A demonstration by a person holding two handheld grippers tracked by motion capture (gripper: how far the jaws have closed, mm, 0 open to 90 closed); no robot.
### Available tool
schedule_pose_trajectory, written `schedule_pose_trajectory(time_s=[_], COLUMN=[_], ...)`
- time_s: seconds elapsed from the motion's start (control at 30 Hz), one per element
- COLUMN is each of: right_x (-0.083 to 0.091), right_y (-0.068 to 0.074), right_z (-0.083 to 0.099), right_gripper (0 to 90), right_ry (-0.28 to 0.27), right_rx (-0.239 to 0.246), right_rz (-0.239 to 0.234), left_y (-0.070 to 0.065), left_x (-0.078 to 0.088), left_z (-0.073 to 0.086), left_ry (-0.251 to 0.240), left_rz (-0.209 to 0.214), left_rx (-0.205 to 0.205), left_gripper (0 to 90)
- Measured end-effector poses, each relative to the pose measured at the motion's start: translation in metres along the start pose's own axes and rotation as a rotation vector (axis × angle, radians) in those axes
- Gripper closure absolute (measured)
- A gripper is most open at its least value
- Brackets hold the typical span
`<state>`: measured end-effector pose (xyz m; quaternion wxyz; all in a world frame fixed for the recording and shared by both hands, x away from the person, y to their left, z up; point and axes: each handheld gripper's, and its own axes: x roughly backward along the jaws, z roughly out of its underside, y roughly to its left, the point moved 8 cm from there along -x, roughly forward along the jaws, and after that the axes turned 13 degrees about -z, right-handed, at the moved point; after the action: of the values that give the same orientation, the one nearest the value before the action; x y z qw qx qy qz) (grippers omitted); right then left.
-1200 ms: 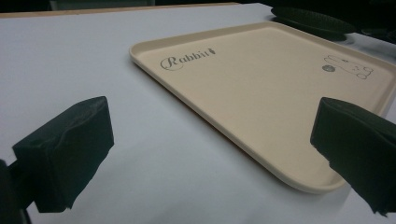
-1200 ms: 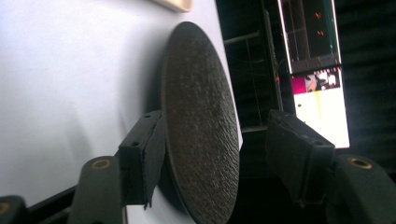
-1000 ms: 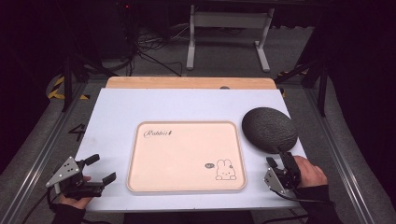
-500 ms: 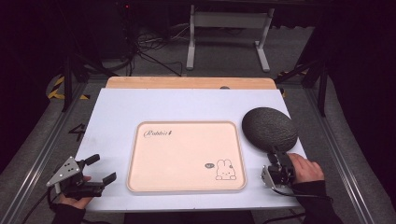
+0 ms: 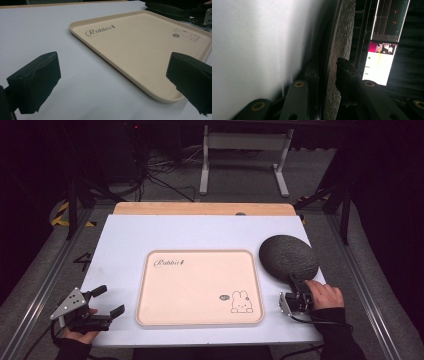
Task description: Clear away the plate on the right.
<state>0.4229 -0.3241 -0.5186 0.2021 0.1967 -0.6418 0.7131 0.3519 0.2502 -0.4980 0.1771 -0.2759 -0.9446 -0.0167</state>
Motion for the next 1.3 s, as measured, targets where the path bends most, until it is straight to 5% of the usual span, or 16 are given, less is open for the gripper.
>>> schedule_pose_trajectory(time_s=[0.27, 0.43, 0.73, 0.87, 1.0, 1.3], right_x=[-0.0017, -0.0039, -0.0039, -0.0038, -0.0039, 0.0005], right_y=[0.0006, 0.0028, 0.0025, 0.0024, -0.0003, -0.0040], right_z=[0.0001, 0.0022, 0.0005, 0.0003, 0.0071, 0.0022], right_gripper=[75.6, 82.9, 83.6, 83.8, 85.3, 85.5], right_ry=[-0.015, -0.047, -0.009, 0.000, 0.064, 0.086], right_rx=[0.014, -0.039, -0.007, -0.007, -0.035, -0.025], right_rz=[-0.007, -0.027, -0.006, -0.002, -0.007, -0.022], left_y=[0.0000, 0.0003, 0.0001, 0.0005, 0.0007, -0.0002], left_x=[-0.0001, -0.0002, -0.0001, -0.0001, -0.0002, 0.0003], left_z=[0.0000, -0.0002, 0.0000, 0.0000, -0.0001, -0.0002], left_ry=[0.001, -0.002, 0.000, 0.002, -0.001, -0.006], left_rz=[-0.001, -0.005, -0.003, -0.005, -0.007, -0.002], left_rx=[0.000, -0.004, -0.001, -0.001, -0.002, -0.003], left_gripper=[0.2, 0.2, 0.2, 0.2, 0.2, 0.2])
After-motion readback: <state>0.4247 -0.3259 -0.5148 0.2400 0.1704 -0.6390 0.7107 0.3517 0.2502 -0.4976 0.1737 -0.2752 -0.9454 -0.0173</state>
